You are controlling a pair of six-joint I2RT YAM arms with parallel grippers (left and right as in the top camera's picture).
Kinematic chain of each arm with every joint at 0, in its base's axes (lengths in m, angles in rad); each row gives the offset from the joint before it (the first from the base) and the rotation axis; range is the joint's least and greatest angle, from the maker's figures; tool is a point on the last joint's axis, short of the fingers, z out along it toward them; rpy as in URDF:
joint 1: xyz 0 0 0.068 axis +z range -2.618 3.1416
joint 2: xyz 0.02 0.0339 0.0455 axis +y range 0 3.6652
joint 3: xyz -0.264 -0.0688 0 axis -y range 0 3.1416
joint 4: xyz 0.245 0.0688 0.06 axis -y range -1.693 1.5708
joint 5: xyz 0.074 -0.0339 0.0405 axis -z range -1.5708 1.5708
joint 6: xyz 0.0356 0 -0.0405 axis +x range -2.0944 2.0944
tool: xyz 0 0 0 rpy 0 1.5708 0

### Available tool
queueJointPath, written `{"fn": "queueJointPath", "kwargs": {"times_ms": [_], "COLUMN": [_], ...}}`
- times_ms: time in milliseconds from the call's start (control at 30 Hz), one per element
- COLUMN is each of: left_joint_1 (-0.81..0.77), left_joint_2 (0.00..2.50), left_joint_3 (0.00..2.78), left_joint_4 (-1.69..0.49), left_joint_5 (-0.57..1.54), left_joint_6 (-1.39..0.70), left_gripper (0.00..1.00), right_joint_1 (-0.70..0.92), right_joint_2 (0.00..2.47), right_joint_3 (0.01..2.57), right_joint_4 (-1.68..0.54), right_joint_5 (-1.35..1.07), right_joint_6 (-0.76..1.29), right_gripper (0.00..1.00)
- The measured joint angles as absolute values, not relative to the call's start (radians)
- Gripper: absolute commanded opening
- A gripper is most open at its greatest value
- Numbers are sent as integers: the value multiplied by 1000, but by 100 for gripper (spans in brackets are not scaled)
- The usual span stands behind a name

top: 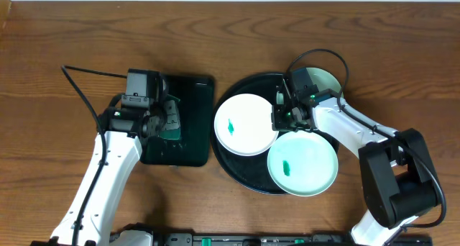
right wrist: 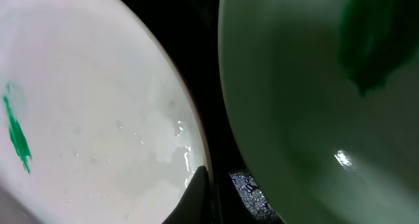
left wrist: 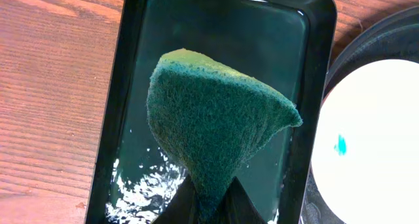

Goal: Clean dirty plates on tray and stack at the side

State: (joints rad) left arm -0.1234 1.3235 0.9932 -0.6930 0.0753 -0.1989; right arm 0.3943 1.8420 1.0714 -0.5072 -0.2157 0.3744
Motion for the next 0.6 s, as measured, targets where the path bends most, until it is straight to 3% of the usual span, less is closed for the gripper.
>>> {"fn": "queueJointPath", "kwargs": {"times_ms": [600], "left_joint_1": [-123], "left_joint_2": [1353], "left_joint_3": [986], "left_joint_4": [-695], "left_joint_5": [75], "left_joint_6": [-214], "left_gripper": [7], "right_joint_1": [394], "right_joint_2": [1842], "right_joint_3": [1071], "right_joint_4": [-507], "right_joint_5": [-215], "right_joint_6": [374], "right_gripper": [1]}}
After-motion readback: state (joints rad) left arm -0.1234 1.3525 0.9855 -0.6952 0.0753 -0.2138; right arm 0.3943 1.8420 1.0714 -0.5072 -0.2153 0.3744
